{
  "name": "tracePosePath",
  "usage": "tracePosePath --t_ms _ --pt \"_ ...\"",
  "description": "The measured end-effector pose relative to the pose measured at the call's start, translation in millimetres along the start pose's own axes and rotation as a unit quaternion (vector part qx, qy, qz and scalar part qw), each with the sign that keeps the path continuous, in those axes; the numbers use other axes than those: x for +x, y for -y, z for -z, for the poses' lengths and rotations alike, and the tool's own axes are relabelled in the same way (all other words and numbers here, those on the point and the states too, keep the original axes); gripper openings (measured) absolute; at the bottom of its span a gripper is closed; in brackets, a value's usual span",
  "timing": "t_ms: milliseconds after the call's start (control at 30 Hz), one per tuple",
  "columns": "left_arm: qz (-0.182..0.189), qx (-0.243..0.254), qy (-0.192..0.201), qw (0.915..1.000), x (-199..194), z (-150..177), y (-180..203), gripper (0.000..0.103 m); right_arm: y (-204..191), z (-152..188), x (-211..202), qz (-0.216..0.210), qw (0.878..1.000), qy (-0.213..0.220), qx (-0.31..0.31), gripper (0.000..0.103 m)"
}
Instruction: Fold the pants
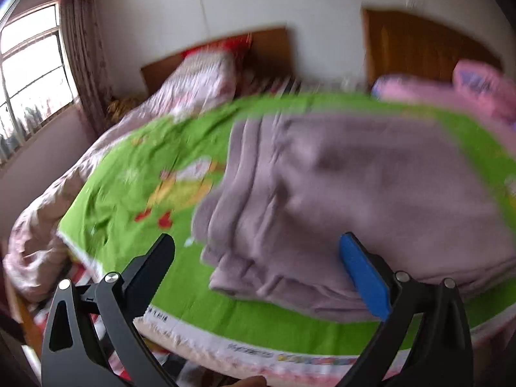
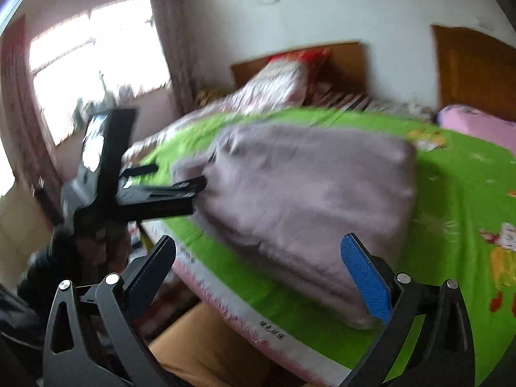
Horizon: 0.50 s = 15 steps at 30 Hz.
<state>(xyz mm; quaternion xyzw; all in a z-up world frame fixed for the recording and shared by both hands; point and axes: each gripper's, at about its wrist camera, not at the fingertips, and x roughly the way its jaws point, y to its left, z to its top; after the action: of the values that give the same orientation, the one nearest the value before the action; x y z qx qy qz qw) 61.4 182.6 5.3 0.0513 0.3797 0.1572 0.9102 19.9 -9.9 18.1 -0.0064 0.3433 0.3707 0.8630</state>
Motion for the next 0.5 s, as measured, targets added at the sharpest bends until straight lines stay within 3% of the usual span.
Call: tracePosePath --t_ms 67,133,500 --pt "0.036 -0.025 -0.016 0.9989 6.4 4.6 -11.1 0.102 6.9 8.6 17.4 0.002 0.999 -0.047 0.011 0.099" --pt "0.059 -0.039 -0.031 0.9970 11.1 5.9 -19.0 0.102 8.1 13.3 13.6 -0.009 0.999 -0.044 -0.004 0.099" --pt "0.077 -0.053 -0.029 0.9952 19.6 9.4 -25.7 0.102 12.2 16.5 11.1 -0.028 0.999 -0.036 -0.002 0.099"
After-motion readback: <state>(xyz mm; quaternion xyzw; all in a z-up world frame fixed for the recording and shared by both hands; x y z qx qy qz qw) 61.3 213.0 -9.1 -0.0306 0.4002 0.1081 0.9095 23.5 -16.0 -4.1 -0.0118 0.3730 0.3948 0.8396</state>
